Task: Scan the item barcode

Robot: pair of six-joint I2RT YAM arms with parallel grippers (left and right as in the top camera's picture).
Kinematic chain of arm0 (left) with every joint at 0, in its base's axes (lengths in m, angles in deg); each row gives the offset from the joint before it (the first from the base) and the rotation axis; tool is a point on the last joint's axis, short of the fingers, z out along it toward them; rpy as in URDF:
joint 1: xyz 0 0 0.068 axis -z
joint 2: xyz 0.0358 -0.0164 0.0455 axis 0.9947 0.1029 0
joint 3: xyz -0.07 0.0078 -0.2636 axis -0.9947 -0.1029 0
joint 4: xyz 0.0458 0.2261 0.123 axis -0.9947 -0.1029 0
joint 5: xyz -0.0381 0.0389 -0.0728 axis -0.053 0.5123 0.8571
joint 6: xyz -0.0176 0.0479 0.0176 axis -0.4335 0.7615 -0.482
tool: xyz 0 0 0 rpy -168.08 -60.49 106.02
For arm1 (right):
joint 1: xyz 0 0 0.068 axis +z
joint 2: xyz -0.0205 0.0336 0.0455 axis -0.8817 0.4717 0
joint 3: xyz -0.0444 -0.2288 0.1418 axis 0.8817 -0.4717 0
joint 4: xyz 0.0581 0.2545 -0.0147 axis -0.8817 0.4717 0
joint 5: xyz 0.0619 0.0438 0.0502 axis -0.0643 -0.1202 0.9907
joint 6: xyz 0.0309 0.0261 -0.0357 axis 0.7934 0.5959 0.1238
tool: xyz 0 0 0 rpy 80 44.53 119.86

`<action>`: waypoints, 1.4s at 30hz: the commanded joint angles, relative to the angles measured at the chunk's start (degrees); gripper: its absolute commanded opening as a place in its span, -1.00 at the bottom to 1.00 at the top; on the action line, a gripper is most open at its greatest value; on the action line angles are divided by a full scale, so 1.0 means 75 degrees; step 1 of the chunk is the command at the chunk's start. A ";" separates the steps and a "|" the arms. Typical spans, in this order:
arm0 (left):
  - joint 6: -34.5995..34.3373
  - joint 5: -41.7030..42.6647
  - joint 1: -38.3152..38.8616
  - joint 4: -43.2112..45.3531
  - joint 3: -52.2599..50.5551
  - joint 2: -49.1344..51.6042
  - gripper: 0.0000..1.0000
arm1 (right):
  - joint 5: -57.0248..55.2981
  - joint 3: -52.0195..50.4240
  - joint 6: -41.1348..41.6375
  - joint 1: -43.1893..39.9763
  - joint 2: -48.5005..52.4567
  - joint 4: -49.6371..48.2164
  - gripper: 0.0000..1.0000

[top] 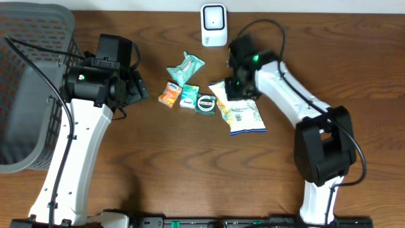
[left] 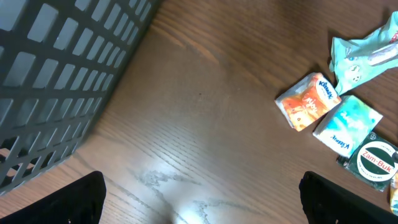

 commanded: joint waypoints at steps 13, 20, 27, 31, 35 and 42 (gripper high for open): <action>-0.0070 -0.0099 -0.0029 -0.0029 -0.0009 0.0044 0.95 | -0.0472 0.1859 -0.0274 -0.0629 -0.0032 0.0833 -0.98; -0.0070 -0.0102 -0.0029 -0.0026 -0.0009 0.0044 0.95 | -0.0233 0.1801 -0.0516 -0.0393 -0.0026 0.3086 -0.98; -0.0070 -0.0102 -0.0029 -0.0026 -0.0009 0.0044 0.96 | -0.0286 -0.1046 0.0009 0.0329 -0.0023 0.0924 -0.98; -0.0070 -0.0102 -0.0029 -0.0029 -0.0009 0.0044 0.96 | -0.0315 -0.1259 0.0003 0.0367 -0.0038 0.0822 -0.98; -0.0070 -0.0099 -0.0029 -0.0029 -0.0009 0.0044 0.95 | -0.0341 -0.0239 -0.0073 0.0108 -0.0131 0.1810 -0.98; -0.0070 -0.0099 -0.0029 -0.0026 -0.0009 0.0044 0.96 | -0.0323 0.1766 -0.0431 -0.0443 -0.0146 0.2092 -0.94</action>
